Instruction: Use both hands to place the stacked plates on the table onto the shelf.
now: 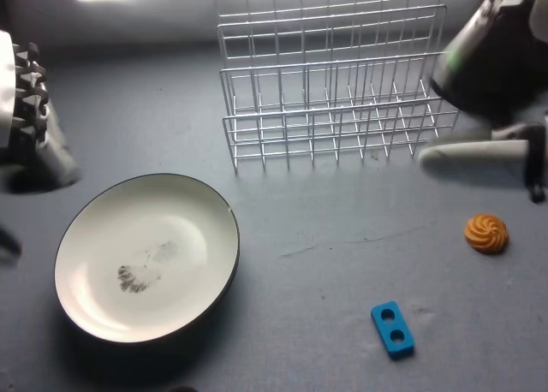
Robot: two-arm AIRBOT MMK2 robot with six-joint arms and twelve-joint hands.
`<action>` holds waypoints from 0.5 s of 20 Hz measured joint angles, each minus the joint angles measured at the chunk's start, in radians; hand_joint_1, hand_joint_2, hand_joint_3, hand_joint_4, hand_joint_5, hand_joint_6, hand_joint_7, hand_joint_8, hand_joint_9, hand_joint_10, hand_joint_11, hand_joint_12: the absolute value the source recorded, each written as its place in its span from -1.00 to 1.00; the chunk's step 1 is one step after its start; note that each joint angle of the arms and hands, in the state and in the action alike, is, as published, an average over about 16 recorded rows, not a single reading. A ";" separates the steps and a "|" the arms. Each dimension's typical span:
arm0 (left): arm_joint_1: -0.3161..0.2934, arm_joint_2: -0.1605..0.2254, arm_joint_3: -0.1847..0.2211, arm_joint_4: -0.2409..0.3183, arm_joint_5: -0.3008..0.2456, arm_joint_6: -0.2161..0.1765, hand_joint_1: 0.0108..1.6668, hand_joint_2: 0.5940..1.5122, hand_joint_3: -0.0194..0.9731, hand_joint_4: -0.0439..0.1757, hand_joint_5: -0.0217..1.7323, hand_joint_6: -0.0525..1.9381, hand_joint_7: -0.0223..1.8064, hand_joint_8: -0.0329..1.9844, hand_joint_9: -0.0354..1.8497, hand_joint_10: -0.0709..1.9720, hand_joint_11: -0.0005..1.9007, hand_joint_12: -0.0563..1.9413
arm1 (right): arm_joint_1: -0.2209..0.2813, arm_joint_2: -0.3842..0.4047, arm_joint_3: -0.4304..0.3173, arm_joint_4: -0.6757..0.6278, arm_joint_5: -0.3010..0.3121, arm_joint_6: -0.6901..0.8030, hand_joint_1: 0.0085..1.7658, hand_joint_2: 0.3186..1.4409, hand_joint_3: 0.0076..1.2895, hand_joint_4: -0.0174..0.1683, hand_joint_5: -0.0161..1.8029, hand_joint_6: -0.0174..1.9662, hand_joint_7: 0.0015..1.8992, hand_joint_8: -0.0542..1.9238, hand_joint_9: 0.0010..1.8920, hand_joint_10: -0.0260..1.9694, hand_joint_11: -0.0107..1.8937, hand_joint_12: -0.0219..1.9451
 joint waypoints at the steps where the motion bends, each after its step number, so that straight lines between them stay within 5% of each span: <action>1: 0.000 0.000 0.000 0.002 0.000 0.000 -0.95 -0.10 -0.85 -0.66 -0.69 -0.65 -0.67 -0.66 -0.67 -0.63 -0.64 -0.60 | -0.002 0.001 -0.001 0.000 0.001 -0.003 -0.84 0.47 -0.94 -0.78 -0.53 -0.52 -0.52 -0.53 -0.49 -0.54 -0.39 -0.56; 10: 0.003 0.000 -0.004 0.032 -0.010 -0.002 -0.99 -0.04 -0.91 -0.63 -0.89 -0.90 -0.90 -0.93 -0.90 -0.89 -0.91 -0.89 | -0.023 0.014 -0.012 -0.001 0.014 -0.039 -0.84 0.46 -0.97 -0.85 -0.86 -0.88 -0.86 -0.86 -0.86 -0.88 -0.82 -0.91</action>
